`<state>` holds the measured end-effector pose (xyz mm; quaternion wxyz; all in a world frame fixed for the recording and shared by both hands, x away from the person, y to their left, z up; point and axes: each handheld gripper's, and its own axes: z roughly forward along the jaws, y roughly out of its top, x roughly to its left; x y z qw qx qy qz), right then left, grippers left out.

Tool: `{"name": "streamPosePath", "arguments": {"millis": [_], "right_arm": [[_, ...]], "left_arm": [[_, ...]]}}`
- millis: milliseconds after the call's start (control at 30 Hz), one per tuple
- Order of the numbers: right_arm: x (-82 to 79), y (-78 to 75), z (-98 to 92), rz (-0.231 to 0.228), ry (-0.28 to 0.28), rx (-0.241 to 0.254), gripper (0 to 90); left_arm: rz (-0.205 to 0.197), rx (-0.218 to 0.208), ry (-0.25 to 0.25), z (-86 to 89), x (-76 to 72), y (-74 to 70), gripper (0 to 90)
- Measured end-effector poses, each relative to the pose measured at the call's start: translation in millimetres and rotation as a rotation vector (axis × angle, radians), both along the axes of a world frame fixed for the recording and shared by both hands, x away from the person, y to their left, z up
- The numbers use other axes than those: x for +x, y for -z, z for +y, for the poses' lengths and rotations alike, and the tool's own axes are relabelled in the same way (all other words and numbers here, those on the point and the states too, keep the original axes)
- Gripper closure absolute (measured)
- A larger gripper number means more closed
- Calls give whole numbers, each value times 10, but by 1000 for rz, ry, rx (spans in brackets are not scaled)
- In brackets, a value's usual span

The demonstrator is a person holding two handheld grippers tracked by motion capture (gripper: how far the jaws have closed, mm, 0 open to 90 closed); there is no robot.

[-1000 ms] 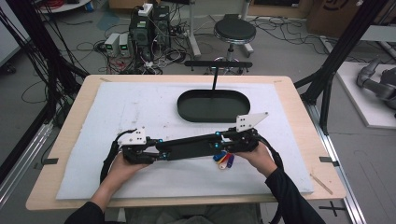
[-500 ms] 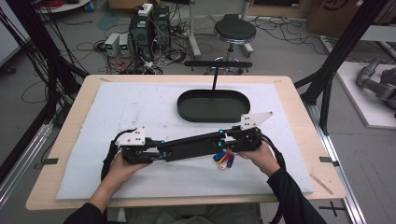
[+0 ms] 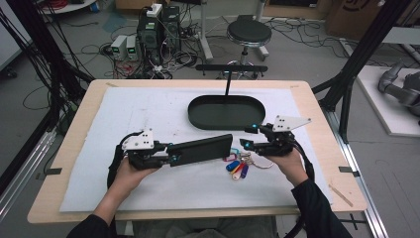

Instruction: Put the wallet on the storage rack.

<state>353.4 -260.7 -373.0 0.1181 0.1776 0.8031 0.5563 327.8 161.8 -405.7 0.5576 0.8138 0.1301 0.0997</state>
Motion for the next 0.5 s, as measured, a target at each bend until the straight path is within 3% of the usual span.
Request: {"name": "streamPosePath", "arguments": {"millis": [100,300,400,500], "right_arm": [[19,-9,-100,-15,100,-2,464],[38,2,-268,-1,303,-16,431],[30,-8,-318,1,370,-24,416],[-2,-5,-371,-3,401,-37,412]], "left_arm": [[-14,-3,-13,-19,3,-47,743],[-29,-17,-45,-82,44,-142,743],[-38,-17,-61,-138,86,-185,743],[-45,-14,-80,-199,126,-216,743]]}}
